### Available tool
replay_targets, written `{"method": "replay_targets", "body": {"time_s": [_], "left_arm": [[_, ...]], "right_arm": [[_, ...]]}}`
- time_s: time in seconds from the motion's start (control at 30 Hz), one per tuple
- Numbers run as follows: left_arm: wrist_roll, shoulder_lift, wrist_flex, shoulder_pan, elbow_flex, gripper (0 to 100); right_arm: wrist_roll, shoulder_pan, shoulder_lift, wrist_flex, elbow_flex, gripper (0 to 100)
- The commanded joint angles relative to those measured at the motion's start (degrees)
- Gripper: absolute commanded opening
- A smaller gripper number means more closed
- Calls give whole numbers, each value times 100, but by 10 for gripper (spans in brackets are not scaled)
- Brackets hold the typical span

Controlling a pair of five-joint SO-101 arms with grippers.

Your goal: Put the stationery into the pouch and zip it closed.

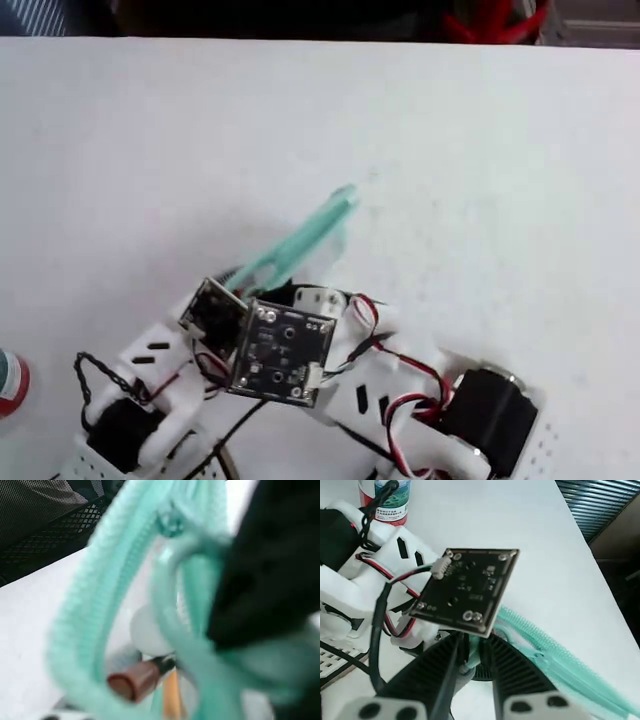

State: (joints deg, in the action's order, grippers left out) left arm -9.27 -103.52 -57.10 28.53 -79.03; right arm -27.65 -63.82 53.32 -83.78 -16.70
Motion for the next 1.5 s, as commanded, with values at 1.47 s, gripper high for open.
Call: {"method": "replay_targets", "body": {"time_s": [1.47], "left_arm": [[1196,-57,-193,-620,624,225]], "right_arm": [[-3130,2387,-2070,-1429,2435,20]]}}
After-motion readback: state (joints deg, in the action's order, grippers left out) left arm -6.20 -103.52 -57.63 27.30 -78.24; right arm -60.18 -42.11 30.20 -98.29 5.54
